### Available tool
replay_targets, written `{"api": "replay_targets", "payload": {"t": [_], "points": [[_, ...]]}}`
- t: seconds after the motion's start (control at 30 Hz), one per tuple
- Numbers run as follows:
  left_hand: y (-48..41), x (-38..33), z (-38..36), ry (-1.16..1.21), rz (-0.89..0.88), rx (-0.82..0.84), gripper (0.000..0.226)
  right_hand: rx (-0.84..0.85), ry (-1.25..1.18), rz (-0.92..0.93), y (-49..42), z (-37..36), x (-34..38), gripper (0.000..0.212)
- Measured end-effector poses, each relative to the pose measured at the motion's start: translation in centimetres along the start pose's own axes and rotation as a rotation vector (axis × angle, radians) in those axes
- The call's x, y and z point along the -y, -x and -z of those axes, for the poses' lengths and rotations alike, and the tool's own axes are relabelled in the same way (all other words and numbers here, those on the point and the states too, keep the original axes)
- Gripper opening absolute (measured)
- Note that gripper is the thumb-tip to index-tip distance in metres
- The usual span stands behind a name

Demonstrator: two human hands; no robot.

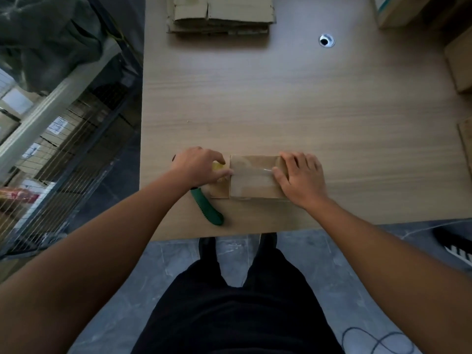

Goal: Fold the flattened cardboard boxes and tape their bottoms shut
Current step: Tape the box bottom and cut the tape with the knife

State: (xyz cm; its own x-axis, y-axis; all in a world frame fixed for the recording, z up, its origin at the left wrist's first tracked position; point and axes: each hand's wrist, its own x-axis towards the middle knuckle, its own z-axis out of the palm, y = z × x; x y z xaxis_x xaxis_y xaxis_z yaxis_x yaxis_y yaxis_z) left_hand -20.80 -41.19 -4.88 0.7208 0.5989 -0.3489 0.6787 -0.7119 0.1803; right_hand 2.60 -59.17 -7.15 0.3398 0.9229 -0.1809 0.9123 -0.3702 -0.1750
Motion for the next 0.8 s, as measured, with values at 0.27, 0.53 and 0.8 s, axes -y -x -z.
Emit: {"api": "replay_targets", "payload": {"t": [0.27,0.53,0.8], "points": [[-0.6,-0.2,0.1,0.067,-0.068,-0.041,0.065,0.031,0.077,-0.041,-0.6,-0.6,0.1,0.078],[-0.9,-0.3,0.4,0.1,-0.084,-0.011,0.062,-0.366,-0.239,0.417,6.5,-2.2,12.6,0.049],[-1.5,0.2,0.7,0.061,-0.097,0.052,0.06,-0.049,-0.209,0.025,5.6,-10.2,19.3,0.056]]}}
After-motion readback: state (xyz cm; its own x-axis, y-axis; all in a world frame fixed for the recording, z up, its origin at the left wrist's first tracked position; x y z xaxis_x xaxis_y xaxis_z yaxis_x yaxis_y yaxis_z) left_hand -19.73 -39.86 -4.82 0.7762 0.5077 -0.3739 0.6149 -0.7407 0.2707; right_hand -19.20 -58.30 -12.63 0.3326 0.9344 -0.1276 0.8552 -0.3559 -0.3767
